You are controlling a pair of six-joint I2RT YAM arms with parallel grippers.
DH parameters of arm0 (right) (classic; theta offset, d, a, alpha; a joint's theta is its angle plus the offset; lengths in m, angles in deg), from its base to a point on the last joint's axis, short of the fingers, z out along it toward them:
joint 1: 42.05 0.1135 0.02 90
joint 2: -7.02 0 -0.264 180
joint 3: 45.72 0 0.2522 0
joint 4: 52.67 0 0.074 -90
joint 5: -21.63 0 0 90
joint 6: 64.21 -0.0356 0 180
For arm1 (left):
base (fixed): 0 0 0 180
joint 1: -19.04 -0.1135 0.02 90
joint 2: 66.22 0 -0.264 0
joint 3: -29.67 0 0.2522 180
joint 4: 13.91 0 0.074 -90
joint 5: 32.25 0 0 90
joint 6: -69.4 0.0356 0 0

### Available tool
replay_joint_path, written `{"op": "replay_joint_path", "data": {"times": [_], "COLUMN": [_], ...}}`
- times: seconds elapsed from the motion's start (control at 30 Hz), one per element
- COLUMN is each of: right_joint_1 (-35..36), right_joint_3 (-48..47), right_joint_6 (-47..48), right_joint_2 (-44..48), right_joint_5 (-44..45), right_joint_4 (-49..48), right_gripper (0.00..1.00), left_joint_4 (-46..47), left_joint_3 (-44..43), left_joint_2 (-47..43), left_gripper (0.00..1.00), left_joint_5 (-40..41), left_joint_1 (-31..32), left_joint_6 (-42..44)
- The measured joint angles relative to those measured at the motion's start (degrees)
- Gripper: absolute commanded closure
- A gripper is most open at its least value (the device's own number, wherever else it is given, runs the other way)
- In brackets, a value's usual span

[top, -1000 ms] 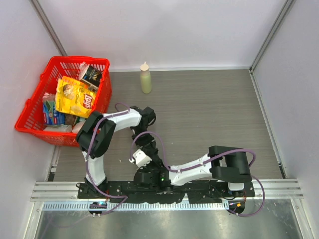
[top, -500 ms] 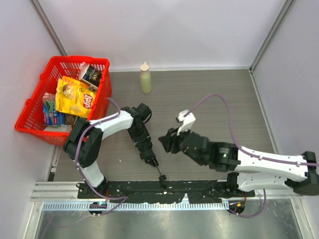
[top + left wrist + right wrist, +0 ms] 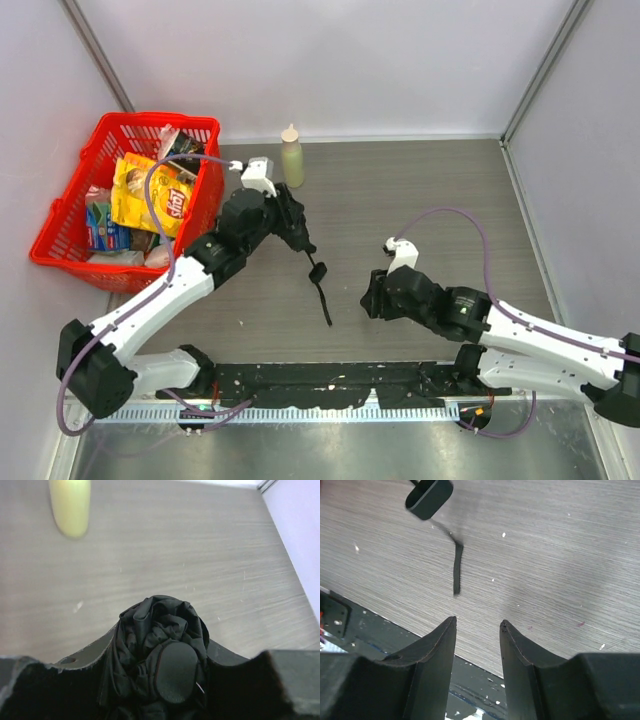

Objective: Put away the umbrella

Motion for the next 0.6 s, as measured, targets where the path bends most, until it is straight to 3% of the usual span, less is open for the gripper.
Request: {"op": "replay_joint_path", "data": {"times": [0.17,0.3,0.47,0.6], "right_joint_1": [-0.8,-1.1,-1.1,-1.1], "right_joint_3": [-0.1,-0.5,-0.5,0.5], "right_joint_6": [-0.5,-0.7,-1.9,-2.9], "right_joint_2": [5.9,7.5,9.1,11.1], "right_joint_5": [1.4,2.2,2.6,2.6], "right_joint_4": [0.1,0.8,2.2,2.5], "right_gripper": [0.55,0.54,0.55,0.55], "left_joint_4": [18.1,31.4,39.8,48.9], "left_joint_3": [6.1,13.7,22.2,25.4], "left_joint_2": [-2.3,3.5,13.2,15.1], "left_gripper": [1.0,1.0,1.0,1.0], "left_joint_5": [11.1,17.4,23.3,26.6], "left_joint_1": [8.4,14.0,18.0,20.6], "left_joint_6": [18.0,26.1,27.8,25.8]}}
